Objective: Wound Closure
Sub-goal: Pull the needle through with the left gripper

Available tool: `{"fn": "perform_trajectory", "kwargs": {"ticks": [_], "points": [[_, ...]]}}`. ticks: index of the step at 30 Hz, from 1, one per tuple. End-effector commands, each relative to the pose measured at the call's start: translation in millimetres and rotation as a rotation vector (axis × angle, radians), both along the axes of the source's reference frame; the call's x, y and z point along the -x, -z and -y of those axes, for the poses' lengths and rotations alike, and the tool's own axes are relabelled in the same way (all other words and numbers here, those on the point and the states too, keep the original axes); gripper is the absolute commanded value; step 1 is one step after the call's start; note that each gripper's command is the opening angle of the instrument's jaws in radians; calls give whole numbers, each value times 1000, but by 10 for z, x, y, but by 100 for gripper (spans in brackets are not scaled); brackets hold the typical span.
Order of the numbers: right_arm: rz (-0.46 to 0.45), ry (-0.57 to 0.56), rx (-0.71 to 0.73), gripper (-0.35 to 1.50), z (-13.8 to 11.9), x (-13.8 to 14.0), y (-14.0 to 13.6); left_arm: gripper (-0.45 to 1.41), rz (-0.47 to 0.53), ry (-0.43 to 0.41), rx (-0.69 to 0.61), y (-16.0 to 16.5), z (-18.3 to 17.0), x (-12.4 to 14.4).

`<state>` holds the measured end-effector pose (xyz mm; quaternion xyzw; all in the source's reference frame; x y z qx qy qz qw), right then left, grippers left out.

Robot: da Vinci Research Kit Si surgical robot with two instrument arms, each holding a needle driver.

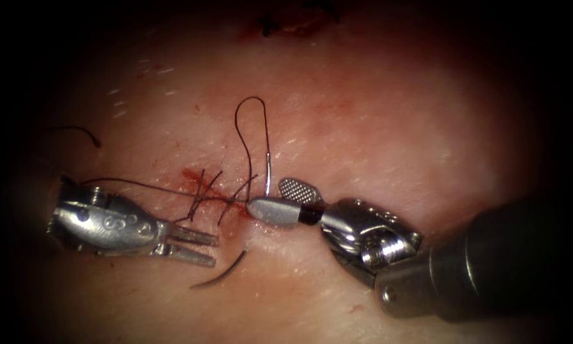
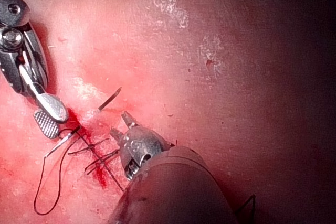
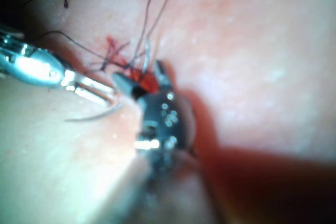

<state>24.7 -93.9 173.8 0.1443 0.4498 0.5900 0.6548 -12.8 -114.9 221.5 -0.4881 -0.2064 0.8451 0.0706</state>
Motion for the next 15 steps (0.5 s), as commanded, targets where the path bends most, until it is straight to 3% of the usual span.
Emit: {"fn": "perform_trajectory", "kwargs": {"ticks": [1, 7, 9, 15], "points": [[3, 23, 6, 148, 11, 0, 0, 34, 17, 1, 9, 5, 17, 13], [-23, 102, 23, 148, 1, 10, 6, 61, 84, -18, 99, 12, 28, 22], [-50, 135, 10, 145, -2, 13, 9, 78, 101, -34, 150, 16, 34, 25], [-54, 163, 25, 136, -4, 19, 9, 81, 153, -21, 206, 24, 40, 28]]}}
